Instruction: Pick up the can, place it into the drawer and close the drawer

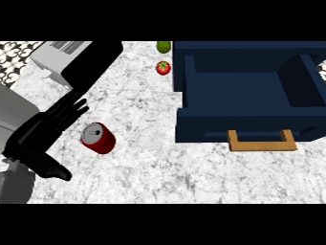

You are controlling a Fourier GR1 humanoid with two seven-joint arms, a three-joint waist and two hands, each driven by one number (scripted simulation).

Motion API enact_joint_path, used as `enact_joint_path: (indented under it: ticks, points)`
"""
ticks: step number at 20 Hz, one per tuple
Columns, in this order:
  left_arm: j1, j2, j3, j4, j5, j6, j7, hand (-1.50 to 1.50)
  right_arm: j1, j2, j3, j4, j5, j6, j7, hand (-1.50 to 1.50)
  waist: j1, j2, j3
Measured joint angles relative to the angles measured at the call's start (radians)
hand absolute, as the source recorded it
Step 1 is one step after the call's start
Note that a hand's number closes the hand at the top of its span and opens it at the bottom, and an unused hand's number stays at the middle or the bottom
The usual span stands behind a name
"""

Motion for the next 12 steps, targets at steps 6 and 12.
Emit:
enact_joint_path:
  ticks: [6, 12]
  points:
    - [-0.007, -0.016, 0.011, 0.146, -0.130, -0.004, -0.164, -1.50, -0.021, -0.011, -0.036, -0.003, -0.035, 0.012, 0.036, -1.50, -0.001, 0.000, 0.000]
    - [-0.061, -0.008, 0.032, 0.328, -0.218, -0.008, -0.307, -1.50, -0.027, 0.009, -0.060, -0.009, -0.039, 0.039, 0.044, -1.50, -0.002, 0.001, 0.000]
